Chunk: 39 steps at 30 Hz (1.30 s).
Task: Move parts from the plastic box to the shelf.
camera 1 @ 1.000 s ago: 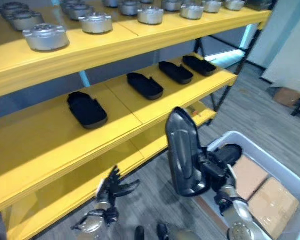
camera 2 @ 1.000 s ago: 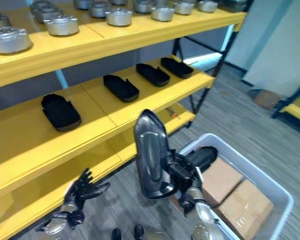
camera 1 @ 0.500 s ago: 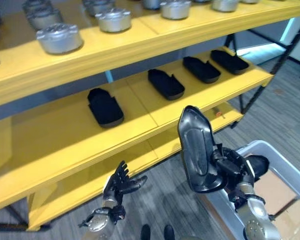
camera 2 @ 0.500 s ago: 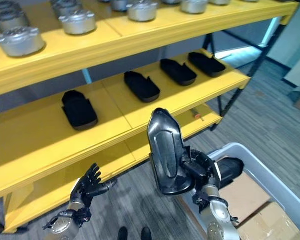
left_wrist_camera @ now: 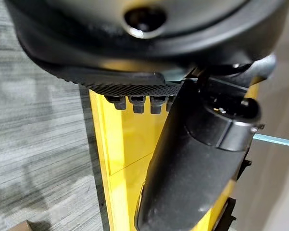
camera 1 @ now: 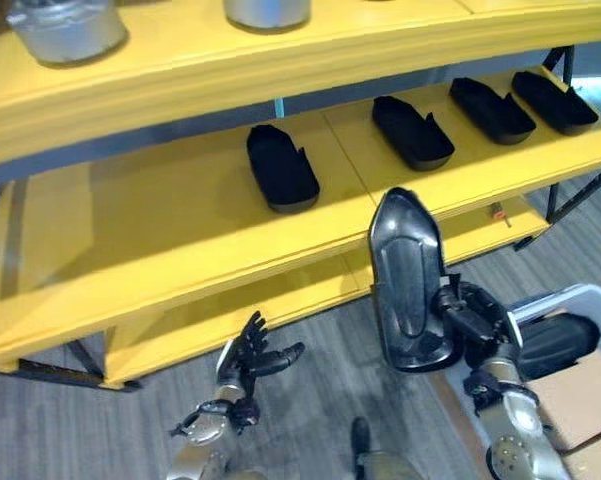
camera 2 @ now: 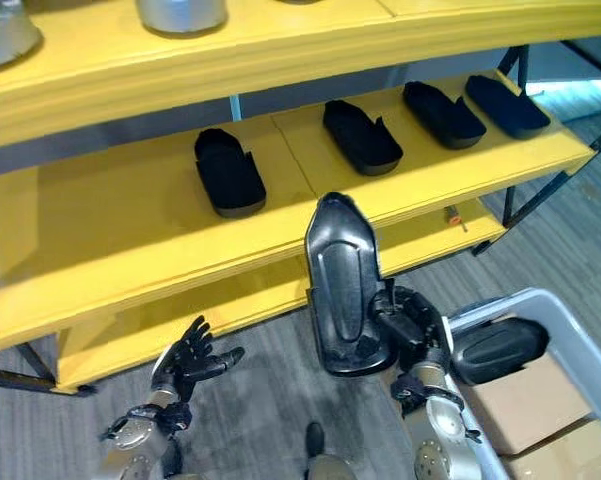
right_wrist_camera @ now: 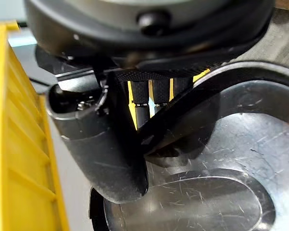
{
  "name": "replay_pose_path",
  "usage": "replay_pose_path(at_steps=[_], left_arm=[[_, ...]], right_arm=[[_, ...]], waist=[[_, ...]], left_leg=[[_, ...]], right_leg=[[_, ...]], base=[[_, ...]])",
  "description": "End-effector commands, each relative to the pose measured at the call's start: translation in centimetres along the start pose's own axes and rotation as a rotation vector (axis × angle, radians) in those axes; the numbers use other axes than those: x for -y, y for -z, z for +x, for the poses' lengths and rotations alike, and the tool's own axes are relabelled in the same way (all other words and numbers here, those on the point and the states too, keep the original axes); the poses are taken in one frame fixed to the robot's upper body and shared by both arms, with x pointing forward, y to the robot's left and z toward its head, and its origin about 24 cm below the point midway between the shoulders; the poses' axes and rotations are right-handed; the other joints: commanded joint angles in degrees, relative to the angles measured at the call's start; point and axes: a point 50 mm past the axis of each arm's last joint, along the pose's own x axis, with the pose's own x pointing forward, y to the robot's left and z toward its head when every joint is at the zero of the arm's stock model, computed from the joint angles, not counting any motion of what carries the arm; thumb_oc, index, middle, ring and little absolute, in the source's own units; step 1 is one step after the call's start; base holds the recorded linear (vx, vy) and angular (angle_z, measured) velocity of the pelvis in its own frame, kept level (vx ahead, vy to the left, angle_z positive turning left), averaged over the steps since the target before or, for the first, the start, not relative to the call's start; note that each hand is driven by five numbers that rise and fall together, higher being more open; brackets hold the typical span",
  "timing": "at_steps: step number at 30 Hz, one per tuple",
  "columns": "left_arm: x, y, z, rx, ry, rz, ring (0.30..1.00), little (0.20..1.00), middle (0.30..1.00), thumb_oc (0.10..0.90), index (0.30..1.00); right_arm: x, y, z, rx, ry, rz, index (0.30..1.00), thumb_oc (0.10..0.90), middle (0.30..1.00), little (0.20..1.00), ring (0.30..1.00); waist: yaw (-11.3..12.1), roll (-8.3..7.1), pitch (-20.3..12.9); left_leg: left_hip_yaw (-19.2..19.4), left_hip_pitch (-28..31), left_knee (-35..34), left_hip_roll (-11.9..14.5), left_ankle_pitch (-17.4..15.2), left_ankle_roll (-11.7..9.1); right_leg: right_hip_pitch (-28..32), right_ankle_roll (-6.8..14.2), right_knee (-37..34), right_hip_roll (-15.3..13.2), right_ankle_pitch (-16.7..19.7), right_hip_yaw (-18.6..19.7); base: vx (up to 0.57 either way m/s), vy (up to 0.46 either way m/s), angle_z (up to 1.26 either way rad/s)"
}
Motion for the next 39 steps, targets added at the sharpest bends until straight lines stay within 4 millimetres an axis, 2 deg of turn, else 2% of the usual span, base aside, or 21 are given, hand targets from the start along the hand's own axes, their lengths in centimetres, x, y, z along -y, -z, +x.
replay_pose_path(at_steps=[1, 2, 3, 4, 5, 6, 7, 8, 10, 12, 15, 19, 20, 24, 25, 27, 29, 30, 32, 39], left_arm=[[-1.7, -5.4, -0.3, 0.242, 0.030, 0.105, 1.000, 1.000, 1.000, 0.900, 1.000], [-1.9, -5.6, -0.2, 0.244, 0.015, 0.113, 1.000, 1.000, 1.000, 0.900, 1.000], [-2.0, -5.6, -0.2, 0.244, 0.015, 0.113, 1.000, 1.000, 1.000, 0.900, 1.000], [-2.1, -5.8, -0.2, 0.246, 0.008, 0.119, 1.000, 1.000, 1.000, 0.900, 1.000], [-2.2, -5.9, -0.1, 0.251, 0.006, 0.121, 1.000, 1.000, 1.000, 0.900, 1.000], [-2.2, -6.1, 0.0, 0.255, -0.001, 0.121, 1.000, 1.000, 1.000, 0.900, 1.000], [-2.2, -6.1, 0.0, 0.255, -0.002, 0.121, 1.000, 1.000, 1.000, 0.900, 1.000], [-2.2, -5.9, 0.0, 0.242, -0.009, 0.116, 1.000, 1.000, 1.000, 0.900, 1.000], [-2.2, -5.8, -0.1, 0.238, -0.010, 0.116, 1.000, 1.000, 1.000, 0.900, 1.000], [-2.2, -5.5, -0.4, 0.220, -0.003, 0.116, 1.000, 1.000, 1.000, 0.900, 1.000], [-2.3, -5.3, -0.5, 0.205, 0.000, 0.120, 1.000, 1.000, 1.000, 0.900, 1.000], [-2.5, -5.0, -0.9, 0.176, 0.009, 0.123, 1.000, 1.000, 1.000, 0.900, 1.000], [-2.5, -5.0, -0.9, 0.176, 0.009, 0.123, 1.000, 1.000, 1.000, 0.900, 1.000], [-2.6, -5.5, -1.0, 0.184, 0.008, 0.125, 1.000, 1.000, 1.000, 0.900, 1.000], [-2.6, -5.5, -1.0, 0.184, 0.008, 0.125, 1.000, 1.000, 1.000, 0.900, 1.000], [-2.7, -5.7, -1.2, 0.183, 0.011, 0.128, 1.000, 1.000, 1.000, 0.900, 1.000], [-2.9, -5.8, -1.5, 0.180, 0.016, 0.133, 1.000, 1.000, 1.000, 0.900, 1.000], [-2.9, -5.8, -1.5, 0.181, 0.017, 0.133, 1.000, 1.000, 1.000, 0.900, 1.000], [-2.8, -6.1, -1.5, 0.189, 0.028, 0.135, 1.000, 1.000, 1.000, 0.900, 1.000], [-2.4, -7.0, -1.3, 0.207, 0.064, 0.126, 1.000, 1.000, 1.000, 0.900, 1.000]], right_arm=[[-4.2, -3.7, 0.3, 0.226, -0.205, 0.083, 0.300, 0.400, 0.300, 0.300, 0.300], [-4.8, -3.6, 0.5, 0.226, -0.220, 0.090, 0.300, 0.400, 0.300, 0.300, 0.300], [-4.8, -3.6, 0.5, 0.226, -0.220, 0.090, 0.300, 0.400, 0.300, 0.300, 0.300], [-5.6, -3.7, 0.6, 0.229, -0.243, 0.111, 0.300, 0.400, 0.300, 0.300, 0.300], [-5.8, -4.0, 0.7, 0.241, -0.256, 0.097, 0.300, 0.400, 0.300, 0.300, 0.300], [-6.9, -4.7, 1.2, 0.273, -0.296, 0.084, 0.300, 0.400, 0.300, 0.300, 0.300], [-6.9, -4.7, 1.2, 0.273, -0.296, 0.084, 0.300, 0.400, 0.300, 0.300, 0.300], [-8.2, -5.0, 1.6, 0.283, -0.338, 0.090, 0.300, 0.400, 0.300, 0.300, 0.300], [-8.6, -5.2, 1.7, 0.285, -0.355, 0.088, 0.300, 0.400, 0.300, 0.300, 0.300], [-10.3, -5.5, 2.1, 0.281, -0.420, 0.115, 0.300, 0.400, 0.300, 0.300, 0.300], [-11.4, -5.6, 2.4, 0.269, -0.459, 0.147, 0.300, 0.400, 0.300, 0.300, 0.300], [-14.2, -6.1, 3.5, 0.247, -0.530, 0.188, 0.300, 0.400, 0.300, 0.300, 0.300], [-14.2, -6.1, 3.6, 0.248, -0.531, 0.188, 0.300, 0.400, 0.300, 0.300, 0.300], [-16.6, -6.4, 4.5, 0.218, -0.573, 0.230, 0.300, 0.400, 0.300, 0.300, 0.300], [-16.6, -6.4, 4.6, 0.218, -0.574, 0.230, 0.300, 0.400, 0.300, 0.300, 0.300], [-17.2, -6.4, 5.0, 0.207, -0.567, 0.241, 0.300, 0.400, 0.300, 0.300, 0.300], [-17.7, -7.1, 6.6, 0.216, -0.507, 0.245, 0.300, 0.400, 0.300, 0.300, 0.300], [-17.7, -7.1, 6.6, 0.217, -0.507, 0.245, 0.300, 0.400, 0.300, 0.300, 0.300], [-17.8, -8.2, 7.6, 0.246, -0.469, 0.241, 0.300, 0.400, 0.300, 0.300, 0.300], [-19.5, -14.6, 10.8, 0.403, -0.353, 0.210, 0.300, 0.400, 0.300, 0.300, 0.300]], waist=[[2.1, -6.47, -6.3], [2.7, -7.00, -6.5], [2.8, -7.15, -6.5], [3.5, -8.04, -7.1], [3.7, -8.52, -7.5], [4.7, -9.75, -8.1], [4.7, -9.78, -8.1], [5.7, -10.89, -8.5], [6.2, -11.38, -8.6], [7.6, -12.80, -8.6], [8.8, -13.58, -8.4], [12.3, -14.89, -7.6], [12.2, -14.89, -7.5], [15.5, -15.04, -6.4], [15.4, -15.03, -6.4], [16.6, -14.92, -6.1], [19.1, -14.32, -5.5], [19.1, -14.32, -5.5], [19.9, -13.82, -4.9], [21.9, -11.39, -2.3]], left_leg=[[0.7, 2.2, 0.0, -3.9, -1.0, 2.2], [0.9, 2.5, -0.2, -5.4, -1.9, 2.9], [1.0, 2.5, -0.2, -5.6, -1.9, 3.0], [1.4, 2.9, -0.2, -7.6, -3.2, 4.0], [1.5, 3.0, -0.2, -8.2, -3.6, 4.3], [0.9, 2.8, -0.2, -9.2, -4.1, 4.9], [0.8, 2.8, -0.2, -9.2, -4.1, 4.9], [0.9, 2.7, -0.2, -9.3, -4.2, 5.0], [0.9, 2.7, -0.2, -9.3, -4.2, 5.0], [0.5, 2.5, -0.2, -9.0, -4.1, 4.7], [0.0, 2.1, -0.2, -8.7, -3.7, 4.4], [-1.8, 0.8, -0.2, -8.2, -2.8, 3.6], [-1.9, 0.8, -0.2, -8.2, -2.8, 3.6], [-4.9, -1.7, -0.2, -8.3, -1.6, 2.7], [-5.0, -1.7, -0.2, -8.3, -1.6, 2.7], [-6.4, -2.8, -0.2, -8.6, -1.2, 2.5], [-9.2, -5.2, -0.2, -9.4, -0.5, 2.5], [-9.3, -5.2, -0.2, -9.4, -0.5, 2.5], [-10.5, -6.5, -0.2, -10.0, -0.2, 2.5], [-12.0, -9.7, -0.2, -11.0, 0.7, 2.6]], right_leg=[[1.1, 1.3, 1.4, -6.4, 0.1, 1.6], [1.0, 2.3, 1.4, -8.0, 1.5, 1.7], [1.0, 2.3, 1.4, -8.1, 1.6, 1.7], [1.0, 3.3, 1.7, -10.0, 3.1, 1.6], [1.0, 3.9, 1.8, -10.7, 4.0, 1.4], [1.6, 4.5, 1.7, -11.5, 4.3, 0.0], [1.6, 4.5, 1.7, -11.5, 4.3, -0.1], [1.9, 4.8, 1.4, -11.6, 4.7, -0.8], [2.1, 4.8, 1.2, -11.5, 4.6, -1.1], [3.0, 4.9, 0.9, -11.2, 4.1, -2.7], [3.4, 4.8, 0.9, -10.9, 3.9, -3.5], [4.7, 4.4, 0.7, -10.2, 3.1, -6.2], [4.7, 4.4, 0.7, -10.2, 3.1, -6.2], [6.1, 4.0, 0.7, -9.9, 2.1, -10.1], [6.2, 4.0, 0.7, -9.9, 2.1, -10.2], [6.8, 3.9, 0.4, -9.7, 2.0, -11.9], [7.4, 4.0, 0.2, -9.8, 1.7, -14.9], [7.4, 4.0, 0.1, -9.7, 1.7, -15.0], [7.2, 4.0, 0.4, -9.8, 1.5, -16.2], [5.3, 4.1, 1.0, -10.6, 1.8, -17.7]], base=[[0.15, 0.445, -0.02], [0.07, 0.226, 0.18], [0.09, 0.276, 0.09], [0.09, 0.233, 0.08], [0.14, 0.337, -0.04], [0.09, 0.179, 0.18], [0.08, 0.142, 0.19], [0.03, 0.033, 0.24], [0.03, 0.015, 0.19], [0.04, -0.031, 0.10], [0.01, -0.038, 0.16], [0.01, -0.049, 0.15], [0.00, -0.034, 0.29], [0.01, -0.046, 0.39], [0.01, -0.031, 0.42], [0.01, -0.037, 0.50], [0.00, -0.035, 0.80], [-0.01, -0.011, 0.61], [-0.03, -0.004, 0.36], [-0.03, 0.020, 0.18]])
